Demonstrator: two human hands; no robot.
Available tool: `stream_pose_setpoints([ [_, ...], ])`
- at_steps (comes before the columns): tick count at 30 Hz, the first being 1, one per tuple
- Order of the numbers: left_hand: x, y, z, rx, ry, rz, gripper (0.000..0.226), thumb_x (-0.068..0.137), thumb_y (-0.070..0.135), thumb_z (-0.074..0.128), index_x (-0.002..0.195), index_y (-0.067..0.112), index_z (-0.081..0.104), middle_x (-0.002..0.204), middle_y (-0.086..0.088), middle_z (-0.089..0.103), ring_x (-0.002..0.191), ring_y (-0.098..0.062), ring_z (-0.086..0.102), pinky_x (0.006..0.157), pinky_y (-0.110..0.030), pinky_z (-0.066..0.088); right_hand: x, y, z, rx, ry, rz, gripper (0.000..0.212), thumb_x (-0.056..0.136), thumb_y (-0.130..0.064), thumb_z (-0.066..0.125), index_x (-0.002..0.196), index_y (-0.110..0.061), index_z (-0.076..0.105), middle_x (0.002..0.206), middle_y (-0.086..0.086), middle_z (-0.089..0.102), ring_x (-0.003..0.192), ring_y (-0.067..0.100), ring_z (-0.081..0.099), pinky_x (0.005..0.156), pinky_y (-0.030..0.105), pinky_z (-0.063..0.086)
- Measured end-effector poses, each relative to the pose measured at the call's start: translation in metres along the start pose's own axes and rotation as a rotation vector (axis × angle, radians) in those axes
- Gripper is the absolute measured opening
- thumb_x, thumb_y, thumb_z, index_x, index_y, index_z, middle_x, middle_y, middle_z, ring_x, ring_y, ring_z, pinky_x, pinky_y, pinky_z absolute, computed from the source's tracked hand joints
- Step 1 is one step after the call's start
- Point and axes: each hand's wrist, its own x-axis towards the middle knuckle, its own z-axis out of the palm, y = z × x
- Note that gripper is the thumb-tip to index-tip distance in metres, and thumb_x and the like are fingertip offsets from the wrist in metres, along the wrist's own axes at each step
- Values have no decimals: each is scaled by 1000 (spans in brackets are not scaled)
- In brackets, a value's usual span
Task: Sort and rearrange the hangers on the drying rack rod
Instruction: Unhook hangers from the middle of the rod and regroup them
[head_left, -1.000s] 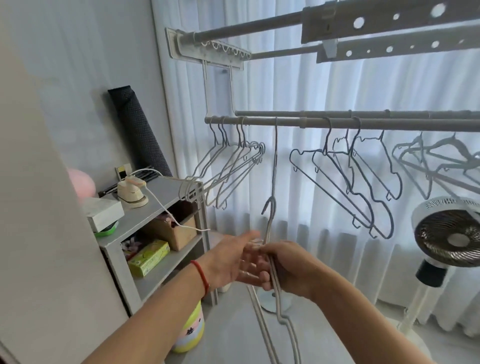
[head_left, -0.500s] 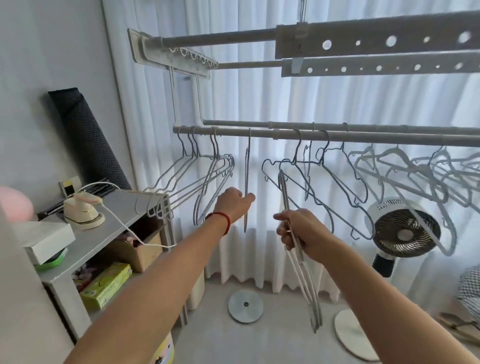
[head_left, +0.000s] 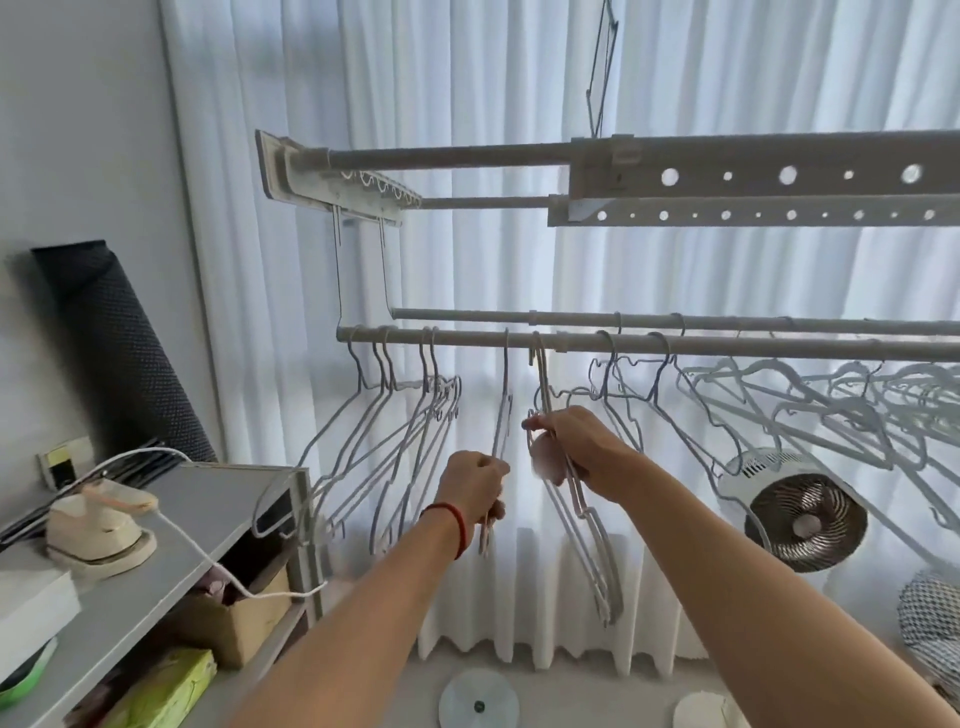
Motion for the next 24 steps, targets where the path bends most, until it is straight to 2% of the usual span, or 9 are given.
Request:
stream_pose_setpoints([
  [4,0,2,-11,-19,65,44,15,98,14,51,101,3,59,62,-4,45,40,-17,40,40,-21,31,23,-19,17,-42,46,-4,28,103,-6,41,119,2,62,64,7,61,51,17,56,42,23,44],
  [7,4,-2,-20,9,113,48,15,98,14,47,102,5,58,63,-2,44,39,-13,35,40,-21,30,42,-25,27,-17,35,-25,30,103,-6,39,121,3,62,62,10,64,51,21,53,41,24,43],
  [10,7,-3,-26,69,137,35,16,98,14,45,101,6,58,65,-6,50,38,-15,41,40,-22,32,55,-28,36,-52,52,-49,35,98,1,36,121,1,62,53,7,63,43,18,50,39,22,40],
  [14,7,6,-31,173,73,31,16,97,13,45,102,5,58,69,-13,58,40,-21,55,41,-25,41,66,-32,40,-4,65,-42,30,99,0,31,111,0,58,61,12,61,47,18,49,48,27,42],
  [17,5,15,-32,319,33,28,15,99,15,46,104,7,57,78,-15,68,47,-21,64,47,-28,52,72,-26,38,-21,38,38,27,103,-4,30,114,0,54,64,13,63,50,19,50,48,27,43],
  [20,5,22,-32,418,-12,-11,14,100,19,48,106,8,55,84,-15,75,51,-25,67,54,-32,58,74,-13,35,-28,-24,59,24,103,-5,31,116,1,51,62,13,63,46,20,49,44,24,42],
  [22,7,26,-31,476,-23,-53,16,99,23,49,105,9,54,84,-14,75,57,-28,71,60,-36,63,71,-9,33,-72,-35,64,26,107,-12,30,115,2,51,63,12,65,43,19,52,42,22,44],
  [24,7,32,-28,719,14,-33,26,96,30,52,108,7,56,92,-13,74,72,-32,75,71,-40,64,69,-7,30,-120,-51,70,34,109,-24,30,112,3,51,71,16,72,45,22,58,44,25,52],
])
